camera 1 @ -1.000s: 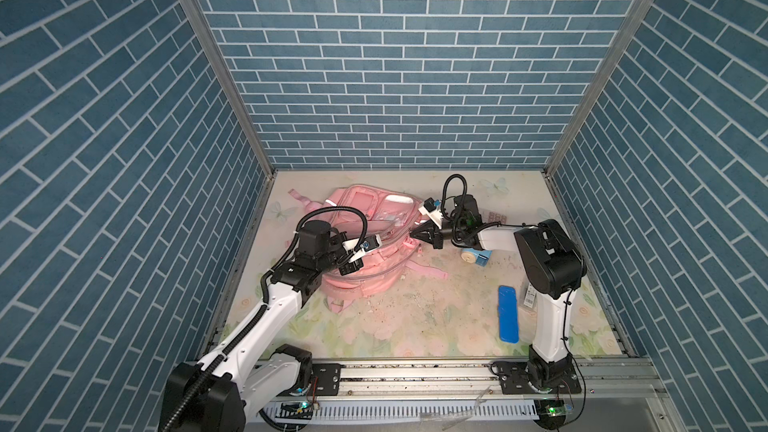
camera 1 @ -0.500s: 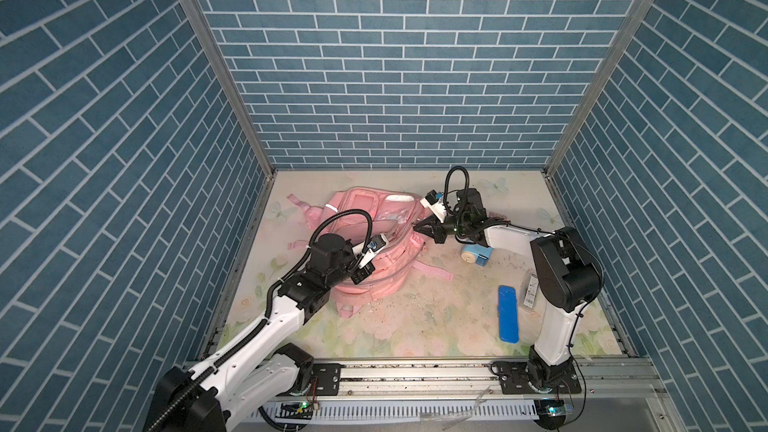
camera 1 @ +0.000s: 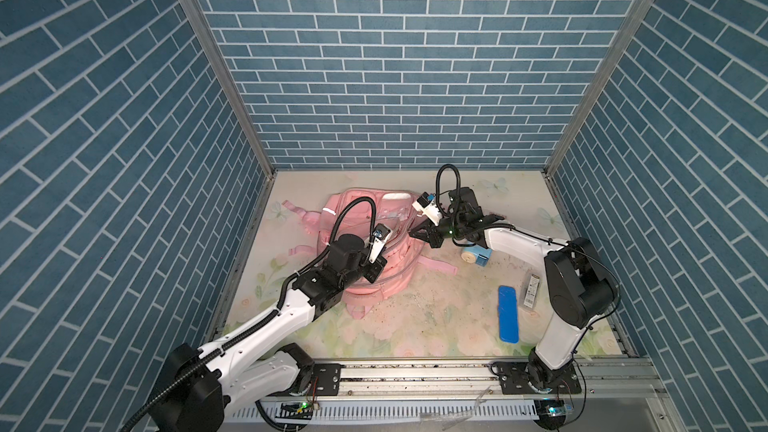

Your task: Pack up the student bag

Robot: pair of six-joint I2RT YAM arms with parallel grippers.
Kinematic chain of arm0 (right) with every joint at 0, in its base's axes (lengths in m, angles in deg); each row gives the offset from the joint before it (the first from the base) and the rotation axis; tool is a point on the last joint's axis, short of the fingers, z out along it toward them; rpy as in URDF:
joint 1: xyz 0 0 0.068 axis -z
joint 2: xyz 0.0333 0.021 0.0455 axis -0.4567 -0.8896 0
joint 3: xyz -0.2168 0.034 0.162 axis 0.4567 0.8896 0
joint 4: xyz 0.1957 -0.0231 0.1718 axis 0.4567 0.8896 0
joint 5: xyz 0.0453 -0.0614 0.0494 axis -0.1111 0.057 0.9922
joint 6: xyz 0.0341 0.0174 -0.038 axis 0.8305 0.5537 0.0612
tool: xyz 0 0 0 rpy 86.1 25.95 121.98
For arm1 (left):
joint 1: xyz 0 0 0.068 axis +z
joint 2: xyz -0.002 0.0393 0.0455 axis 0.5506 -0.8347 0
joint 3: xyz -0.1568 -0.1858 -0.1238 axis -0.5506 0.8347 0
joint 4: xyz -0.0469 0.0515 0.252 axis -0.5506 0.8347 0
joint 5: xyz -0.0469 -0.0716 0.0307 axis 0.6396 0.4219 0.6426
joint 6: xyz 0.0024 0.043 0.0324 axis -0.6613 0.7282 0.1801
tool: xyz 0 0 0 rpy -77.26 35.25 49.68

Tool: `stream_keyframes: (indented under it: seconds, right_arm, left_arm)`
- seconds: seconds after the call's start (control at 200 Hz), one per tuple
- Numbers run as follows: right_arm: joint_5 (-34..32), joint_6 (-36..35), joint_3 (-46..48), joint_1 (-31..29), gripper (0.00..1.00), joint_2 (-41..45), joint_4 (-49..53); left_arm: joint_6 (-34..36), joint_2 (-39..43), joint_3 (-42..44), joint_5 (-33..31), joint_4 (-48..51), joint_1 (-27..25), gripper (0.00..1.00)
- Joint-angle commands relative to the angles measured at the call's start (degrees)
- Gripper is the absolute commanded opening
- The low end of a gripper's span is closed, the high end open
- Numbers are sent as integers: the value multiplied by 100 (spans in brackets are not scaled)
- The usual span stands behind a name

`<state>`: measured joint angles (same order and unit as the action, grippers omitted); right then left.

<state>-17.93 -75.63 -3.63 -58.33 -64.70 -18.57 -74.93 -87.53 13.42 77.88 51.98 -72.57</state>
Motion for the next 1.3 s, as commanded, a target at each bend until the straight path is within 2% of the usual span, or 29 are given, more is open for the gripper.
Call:
stream_keyframes:
  seconds: [0.0,0.175,0.385,0.49,0.595,0.67,0.82,1.035,1.08,1.155,1.22,1.295]
  right_arm:
    - [-170,-478,-441,181,0,-162,441]
    - [-149,-781,-662,232,0,-265,806]
    - [-317,-691,-151,55,0,216,534]
    - [-371,-576,313,-154,0,596,168]
    - [31,-181,1008,-195,0,1053,-637]
    - [-18,-71,1446,-314,0,1316,-1046]
    - [-207,-99,1598,-725,0,1300,-1017]
    - [-619,43,1574,-730,0,1183,-1013]
    - [-580,82,1627,-673,0,1224,-1107]
    - [-522,132,1674,-613,0,1247,-1168]
    - [-530,137,1691,-573,0,1256,-1143]
    - [-521,145,1743,-535,0,1265,-1146]
  left_arm:
    - [-1363,179,-220,35,-205,-234,0]
    - [-2093,-268,-269,130,-874,-349,0]
    - [-2581,-832,-759,125,-1241,-274,0]
    - [-2746,-1058,-989,124,-1123,-141,0]
    - [-2905,-1102,-1056,161,-1167,14,0]
    - [-2896,-1110,-1103,211,-1158,55,0]
    - [-2807,-1270,-1232,416,-1102,60,0]
    - [-2194,-1411,-1480,591,-432,174,0]
    - [-1956,-1325,-1445,772,-271,277,19]
    - [-1417,-1171,-1426,901,186,441,40]
    - [-782,-1052,-1410,1013,715,555,49]
    - [-40,-913,-1358,1027,1344,569,55]
